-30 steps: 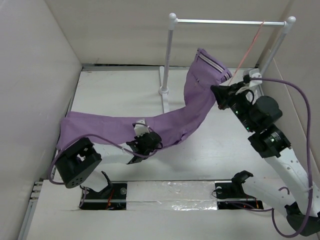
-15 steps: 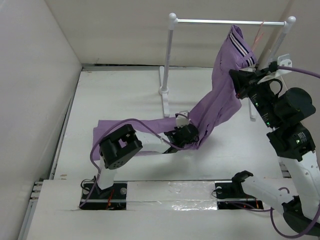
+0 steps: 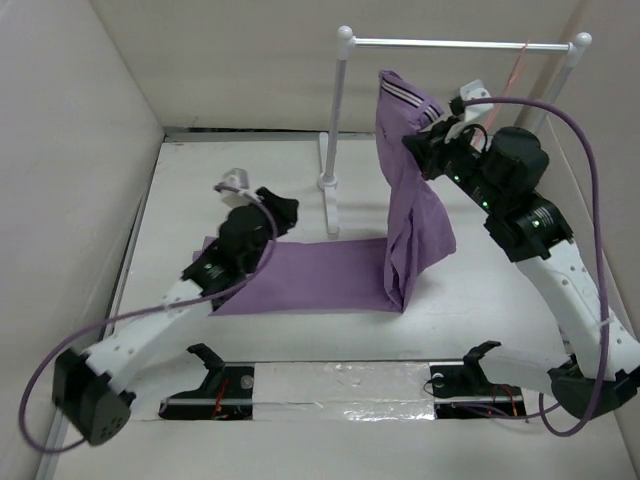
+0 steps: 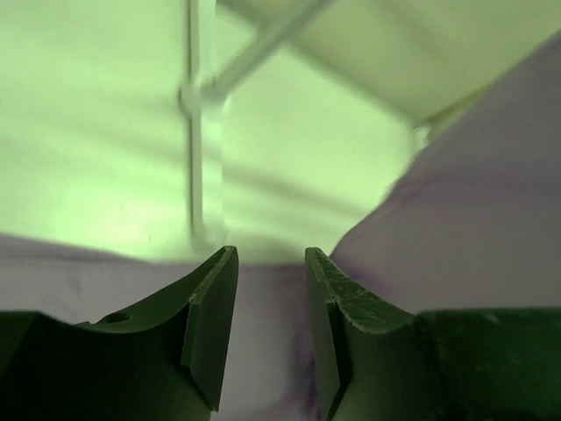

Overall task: Place the trousers on the hanger
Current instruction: Fold the trousers at the center of the board.

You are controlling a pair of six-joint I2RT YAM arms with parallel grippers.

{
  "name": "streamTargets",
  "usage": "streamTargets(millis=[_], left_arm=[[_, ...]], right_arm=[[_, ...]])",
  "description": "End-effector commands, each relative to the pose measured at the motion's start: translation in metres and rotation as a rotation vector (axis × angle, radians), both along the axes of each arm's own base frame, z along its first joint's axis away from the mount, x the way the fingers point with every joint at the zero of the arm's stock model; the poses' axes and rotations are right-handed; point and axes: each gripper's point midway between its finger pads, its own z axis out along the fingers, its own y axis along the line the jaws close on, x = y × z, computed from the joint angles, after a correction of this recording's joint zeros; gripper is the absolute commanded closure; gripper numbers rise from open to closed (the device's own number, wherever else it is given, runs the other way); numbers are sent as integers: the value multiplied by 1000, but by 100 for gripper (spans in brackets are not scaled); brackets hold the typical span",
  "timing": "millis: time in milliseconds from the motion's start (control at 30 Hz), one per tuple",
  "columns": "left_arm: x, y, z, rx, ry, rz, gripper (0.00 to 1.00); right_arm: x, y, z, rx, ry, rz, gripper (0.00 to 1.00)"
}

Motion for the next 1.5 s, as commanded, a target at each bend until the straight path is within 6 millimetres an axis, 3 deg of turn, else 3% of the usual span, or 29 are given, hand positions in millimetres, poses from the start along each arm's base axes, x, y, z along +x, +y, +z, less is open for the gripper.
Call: streamTargets(millis=[0,167,267,300,333,400,433,467,500,533,567,600,633,733,767,800,833,867,900,933,967,1000,1067,1100,1133,1200,1233,1300,1467], left_arm=[[-23,50,49,-5,-100,33,66],[-59,123,123,-58,-251,170,61],[-77,143,143,-69,-296,219,60],[-89,155,154,-85,-322,247,60],[-94,160,158,-95,-335,259,59],[-108,177,166,-115,-362,305,59],[-113,182,168,-121,-366,320,59],[-117,186,169,-126,-371,329,59],[-125,195,171,-137,-382,355,58],[-128,199,173,-143,-389,366,58],[-131,203,174,-148,-394,377,56],[-136,209,174,-148,-398,396,54],[-138,211,172,-145,-391,404,53],[-138,209,164,-149,-381,392,53],[-137,206,161,-148,-378,382,53],[-131,200,151,-137,-356,368,53],[-127,191,145,-143,-343,332,53],[-122,183,137,-138,-326,304,53],[-109,162,118,-126,-296,234,53],[-102,152,105,-114,-272,204,53],[-95,142,92,-113,-243,177,53],[-79,126,64,-81,-184,144,53],[-67,99,39,-55,-136,41,54],[-51,84,17,-25,-98,11,54],[-47,71,5,1,-62,-43,54],[-26,48,-17,90,1,-83,54],[-21,37,-23,122,21,-107,54],[-11,-2,-35,199,52,-186,53],[6,-64,-54,273,98,-367,52]], right_arm=[[-19,37,51,58,-150,128,100],[-31,129,32,54,-93,262,100],[-21,192,-5,29,-28,300,100],[-33,218,-4,52,-30,342,100],[-27,253,-40,10,25,362,100],[-35,296,-55,32,47,401,99],[-47,341,-107,-26,120,452,94],[-56,362,-127,-48,150,476,84],[-68,380,-151,-85,197,517,55],[-88,401,-150,-81,202,566,39],[-93,416,-181,-123,240,580,23],[-92,418,-185,-121,247,574,0],[-100,419,-196,-133,262,586,0],[-105,395,-155,-32,201,606,3],[-102,377,-185,-75,234,582,5],[-99,354,-149,-7,180,554,16],[-102,340,-152,-10,180,541,28],[-101,320,-192,-73,225,511,49],[-94,301,-199,-80,232,445,86],[-98,279,-188,-56,224,418,96],[-93,261,-201,-70,242,377,100],[-90,235,-243,-125,287,331,100],[-97,208,-257,-130,315,320,100],[-100,187,-292,-185,363,285,99],[-103,174,-302,-198,387,258,93],[-109,152,-305,-195,402,223,78],[-111,136,-322,-221,417,209,72],[-118,127,-323,-220,407,239,64],[-126,87,-347,-305,454,162,65]])
